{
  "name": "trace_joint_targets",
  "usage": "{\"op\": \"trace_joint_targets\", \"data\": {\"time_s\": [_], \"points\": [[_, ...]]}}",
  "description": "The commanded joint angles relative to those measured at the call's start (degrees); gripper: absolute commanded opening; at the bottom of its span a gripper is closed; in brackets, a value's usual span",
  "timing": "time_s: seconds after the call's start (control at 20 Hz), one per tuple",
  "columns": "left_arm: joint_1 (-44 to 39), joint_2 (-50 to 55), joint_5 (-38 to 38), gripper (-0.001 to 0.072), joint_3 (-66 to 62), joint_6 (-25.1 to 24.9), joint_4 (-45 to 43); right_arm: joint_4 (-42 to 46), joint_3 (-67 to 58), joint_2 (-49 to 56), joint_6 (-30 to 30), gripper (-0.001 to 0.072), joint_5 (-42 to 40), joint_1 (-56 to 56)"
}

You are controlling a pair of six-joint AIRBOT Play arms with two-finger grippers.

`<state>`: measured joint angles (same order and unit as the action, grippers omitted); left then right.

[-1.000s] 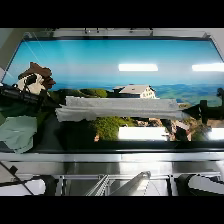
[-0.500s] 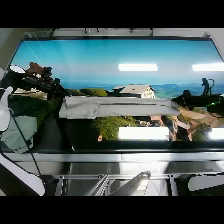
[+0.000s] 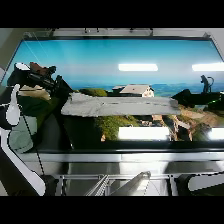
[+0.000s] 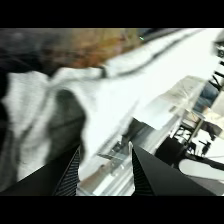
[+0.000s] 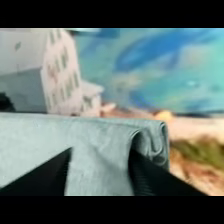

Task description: Fold the shirts.

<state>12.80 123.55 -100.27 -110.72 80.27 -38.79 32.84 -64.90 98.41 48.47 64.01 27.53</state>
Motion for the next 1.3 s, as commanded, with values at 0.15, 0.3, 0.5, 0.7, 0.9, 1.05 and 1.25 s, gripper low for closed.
{"op": "trace_joint_targets", "data": {"time_s": [0.15,0.3,0.5,0.7,0.9,1.05,1.25], "points": [[0.2,-2.8,-2.6,0.072,-7.2,3.9,6.8,18.5,-6.3,-4.5,11.9,0.0526,6.5,5.0],[0.0,-5.6,-0.3,0.0618,-1.0,3.6,6.9,18.3,-6.3,-0.9,13.0,0.0526,7.3,4.8],[-2.2,-5.8,-1.0,0.0004,2.0,2.0,6.8,14.4,-6.3,4.4,12.9,0.0525,8.0,1.5],[-9.4,-5.8,4.3,0.0004,2.7,0.1,1.8,10.4,-6.3,6.8,11.3,0.0489,7.8,-4.2],[-21.3,-5.7,12.3,0.0007,2.7,0.1,-9.2,2.5,-7.0,7.2,7.4,0.0018,9.0,-6.2],[-30.1,-5.6,22.4,0.0008,2.7,0.4,-10.3,3.0,-10.3,6.0,7.5,0.0017,15.2,-4.2],[-40.0,-1.8,30.4,0.0008,-0.5,2.9,-12.3,2.9,-14.3,0.3,7.5,0.0016,21.9,0.5]]}}
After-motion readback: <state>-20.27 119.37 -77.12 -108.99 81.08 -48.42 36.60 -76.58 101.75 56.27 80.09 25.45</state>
